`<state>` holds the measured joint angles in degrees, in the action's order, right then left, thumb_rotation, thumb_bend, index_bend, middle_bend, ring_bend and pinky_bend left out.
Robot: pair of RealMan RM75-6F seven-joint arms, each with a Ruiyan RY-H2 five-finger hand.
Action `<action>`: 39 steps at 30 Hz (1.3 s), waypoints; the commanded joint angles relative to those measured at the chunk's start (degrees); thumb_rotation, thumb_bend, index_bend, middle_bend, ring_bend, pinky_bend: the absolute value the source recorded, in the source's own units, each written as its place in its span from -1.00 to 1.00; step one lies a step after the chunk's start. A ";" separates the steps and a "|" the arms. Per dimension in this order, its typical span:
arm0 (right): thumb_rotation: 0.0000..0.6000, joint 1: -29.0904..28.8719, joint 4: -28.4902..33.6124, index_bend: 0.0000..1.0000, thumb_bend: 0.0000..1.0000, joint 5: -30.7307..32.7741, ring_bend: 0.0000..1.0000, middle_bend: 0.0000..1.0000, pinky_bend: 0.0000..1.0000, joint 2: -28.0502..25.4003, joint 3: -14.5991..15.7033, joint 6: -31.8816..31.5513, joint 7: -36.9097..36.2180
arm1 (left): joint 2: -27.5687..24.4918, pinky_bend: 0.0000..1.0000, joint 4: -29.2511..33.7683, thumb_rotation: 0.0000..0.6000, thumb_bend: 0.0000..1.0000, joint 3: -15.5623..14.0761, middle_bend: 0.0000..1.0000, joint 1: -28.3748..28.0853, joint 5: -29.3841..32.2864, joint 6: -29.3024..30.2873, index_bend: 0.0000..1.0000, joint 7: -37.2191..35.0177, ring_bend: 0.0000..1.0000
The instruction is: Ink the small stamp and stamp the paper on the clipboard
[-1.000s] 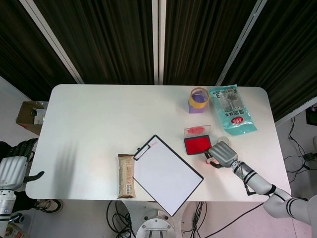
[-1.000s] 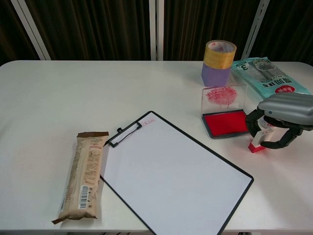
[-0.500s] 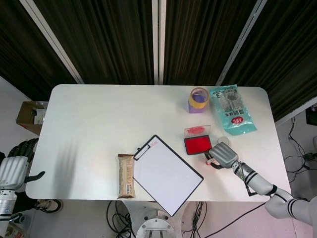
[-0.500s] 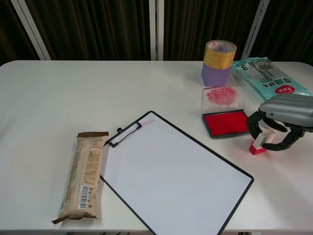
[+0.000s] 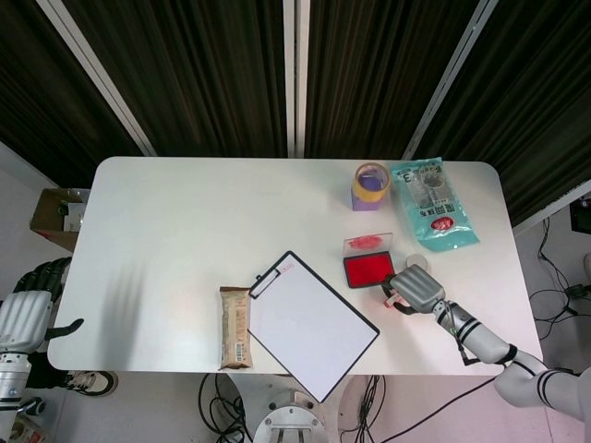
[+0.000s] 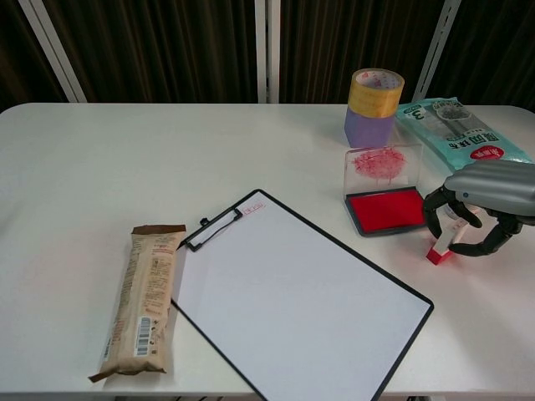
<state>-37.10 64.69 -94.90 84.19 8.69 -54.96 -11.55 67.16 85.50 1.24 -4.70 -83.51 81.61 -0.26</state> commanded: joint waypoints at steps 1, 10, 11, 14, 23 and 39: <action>1.00 -0.09 0.38 -0.10 -0.26 0.02 0.27 -0.30 0.72 -0.30 0.01 0.43 0.26 | -0.01 -0.63 0.07 1.00 -1.00 0.01 -0.78 -0.02 -0.04 0.02 -0.86 0.00 -0.80; 1.00 0.17 2.92 -0.28 -0.27 -0.66 0.26 -0.51 0.68 -2.33 -0.05 -0.59 0.79 | -0.32 -0.63 0.44 1.00 -1.00 0.06 -0.79 -0.06 -0.09 0.12 -0.86 0.20 -0.80; 1.00 0.19 3.23 -0.28 -0.27 -0.72 0.26 -0.51 0.68 -2.55 0.00 -0.58 0.85 | -0.34 -0.63 0.48 1.00 -1.00 0.08 -0.78 -0.06 -0.10 0.15 -0.86 0.23 -0.80; 1.00 0.15 4.02 -0.29 -0.27 -0.99 0.26 -0.50 0.68 -3.02 0.19 -0.38 1.08 | -0.33 -0.63 0.66 1.00 -1.00 0.09 -0.79 -0.10 -0.20 0.22 -0.86 0.34 -0.80; 1.00 0.79 5.46 -0.28 -0.27 -1.23 0.27 -0.47 0.68 -4.10 0.11 -1.27 1.89 | -0.54 -0.63 0.99 1.00 -1.00 0.02 -0.78 -0.10 -0.33 0.30 -0.86 0.65 -0.80; 1.00 2.00 6.48 -0.04 -0.27 -1.71 0.27 -0.43 0.68 -5.07 -0.04 -2.85 2.20 | -0.43 -0.63 0.87 1.00 -1.00 -0.06 -0.78 -0.02 -0.41 0.47 -0.86 0.61 -0.80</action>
<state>-35.14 71.13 -96.58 79.15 8.69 -57.75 -9.31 66.73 86.37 1.18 -4.72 -83.93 82.09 0.35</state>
